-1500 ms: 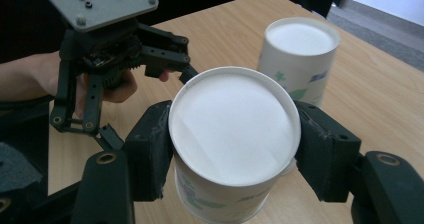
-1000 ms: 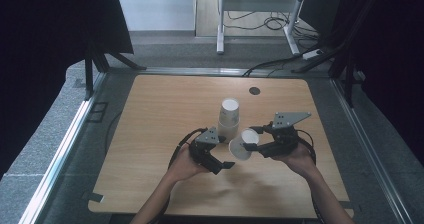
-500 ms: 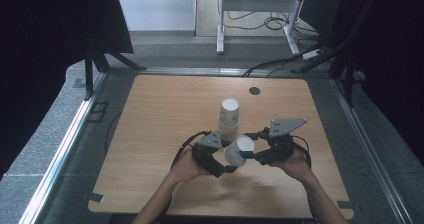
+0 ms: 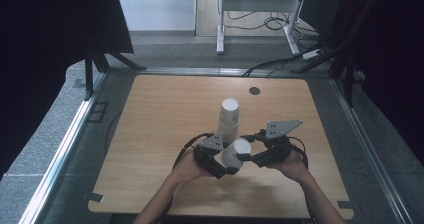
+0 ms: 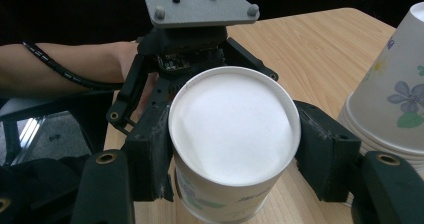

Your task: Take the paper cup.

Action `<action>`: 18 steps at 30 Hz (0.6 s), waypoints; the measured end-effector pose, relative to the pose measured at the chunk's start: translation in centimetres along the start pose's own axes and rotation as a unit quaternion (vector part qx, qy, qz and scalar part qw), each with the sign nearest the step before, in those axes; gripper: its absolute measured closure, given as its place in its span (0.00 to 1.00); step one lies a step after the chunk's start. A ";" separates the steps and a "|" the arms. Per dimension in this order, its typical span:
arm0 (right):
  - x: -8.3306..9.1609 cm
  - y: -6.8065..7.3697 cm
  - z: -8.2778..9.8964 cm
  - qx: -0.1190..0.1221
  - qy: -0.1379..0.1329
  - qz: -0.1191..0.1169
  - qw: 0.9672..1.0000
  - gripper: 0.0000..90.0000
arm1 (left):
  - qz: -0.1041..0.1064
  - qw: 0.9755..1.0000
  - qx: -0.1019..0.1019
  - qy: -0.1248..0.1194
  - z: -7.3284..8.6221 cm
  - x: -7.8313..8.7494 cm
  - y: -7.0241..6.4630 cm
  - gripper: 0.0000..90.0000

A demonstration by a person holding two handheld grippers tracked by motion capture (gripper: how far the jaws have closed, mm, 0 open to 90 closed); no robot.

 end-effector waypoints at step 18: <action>0.1 0.0 0.0 0.004 0.004 -0.005 1.000 0.41 | -0.002 1.000 -0.008 0.007 0.0 0.4 -0.1 0.35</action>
Point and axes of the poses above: each handheld gripper's, and its own axes: x roughly backward along the jaws, z roughly out of its underside, y roughly to its left, the point moved 6 cm from there along -x, roughly forward along the jaws, and after that the axes turned 15 degrees about z, right-handed, at the moved point
